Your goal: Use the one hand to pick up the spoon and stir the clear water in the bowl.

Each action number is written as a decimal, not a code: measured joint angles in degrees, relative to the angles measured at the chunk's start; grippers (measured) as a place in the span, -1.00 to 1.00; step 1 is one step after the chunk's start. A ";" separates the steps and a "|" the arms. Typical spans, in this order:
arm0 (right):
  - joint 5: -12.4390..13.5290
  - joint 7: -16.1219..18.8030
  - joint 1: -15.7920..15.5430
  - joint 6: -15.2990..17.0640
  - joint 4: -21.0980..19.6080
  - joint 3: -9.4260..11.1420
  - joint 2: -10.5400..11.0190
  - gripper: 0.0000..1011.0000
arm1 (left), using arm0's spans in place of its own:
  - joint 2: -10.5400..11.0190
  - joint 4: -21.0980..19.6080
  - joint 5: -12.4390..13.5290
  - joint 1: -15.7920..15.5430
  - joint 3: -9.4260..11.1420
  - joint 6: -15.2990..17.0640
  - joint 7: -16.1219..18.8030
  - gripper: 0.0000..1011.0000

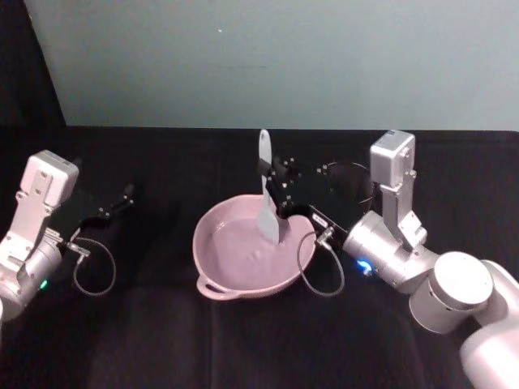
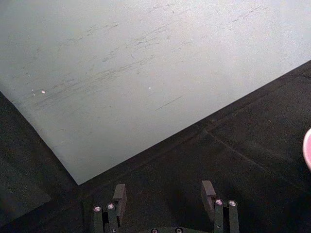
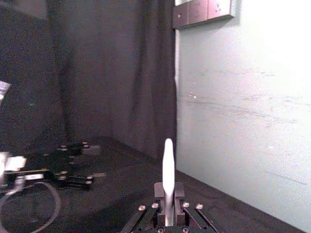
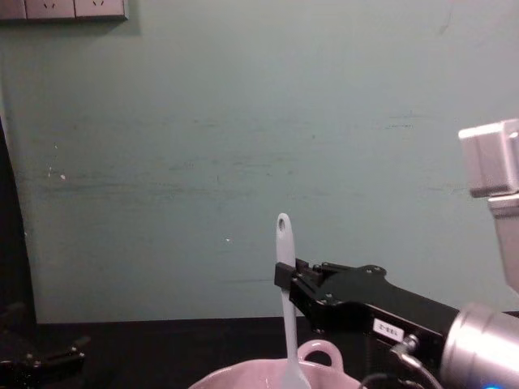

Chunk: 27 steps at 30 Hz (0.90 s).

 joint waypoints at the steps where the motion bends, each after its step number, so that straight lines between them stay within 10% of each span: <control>1: 0.41 0.24 -0.52 0.41 -0.78 0.06 0.27 -0.78 | 0.00 0.00 0.00 0.00 0.00 0.00 0.00 1.00; 12: 4.71 2.41 -5.81 3.77 -9.06 -1.10 3.05 -0.78 | 0.00 0.00 0.00 0.00 0.00 0.00 0.00 1.00; 27: 4.20 1.32 -3.34 2.07 -4.62 -4.72 -0.78 -0.78 | 0.00 0.00 0.00 0.00 0.00 0.00 0.00 1.00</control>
